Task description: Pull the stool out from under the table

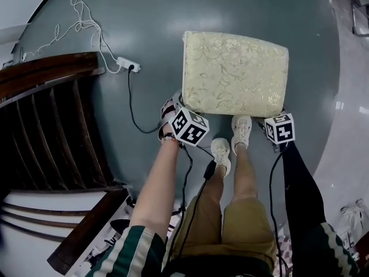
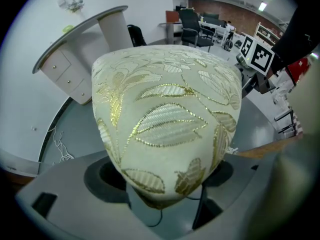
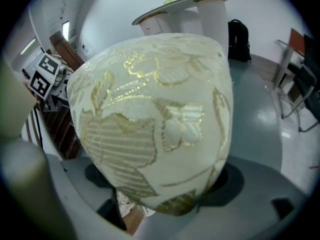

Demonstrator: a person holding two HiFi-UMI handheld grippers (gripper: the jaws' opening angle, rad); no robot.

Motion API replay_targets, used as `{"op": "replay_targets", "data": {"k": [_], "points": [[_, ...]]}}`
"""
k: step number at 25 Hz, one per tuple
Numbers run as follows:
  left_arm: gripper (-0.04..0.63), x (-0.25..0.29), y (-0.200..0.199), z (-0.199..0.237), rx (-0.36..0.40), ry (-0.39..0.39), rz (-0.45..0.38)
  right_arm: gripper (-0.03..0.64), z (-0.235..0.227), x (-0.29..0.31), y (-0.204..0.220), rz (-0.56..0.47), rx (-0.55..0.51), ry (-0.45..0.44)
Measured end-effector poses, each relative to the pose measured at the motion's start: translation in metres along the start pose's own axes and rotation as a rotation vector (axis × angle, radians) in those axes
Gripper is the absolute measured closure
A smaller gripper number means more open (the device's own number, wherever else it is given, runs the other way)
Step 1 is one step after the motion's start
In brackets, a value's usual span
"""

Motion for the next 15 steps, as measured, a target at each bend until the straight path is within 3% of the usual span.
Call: {"op": "replay_targets", "data": {"k": [15], "points": [[0.196, 0.009, 0.030, -0.037, -0.114, 0.058, 0.044, 0.141, -0.005, -0.017, 0.015, 0.100, -0.110, 0.026]]}}
Point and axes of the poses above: the fingertips, and each gripper's own axes: x forward along the fingers, z to its left, y out of its underside, the point moved 1 cm from there along -x, backward along the fingers, and after that the axes turned 1 degree about -x, right-handed, at the moved point
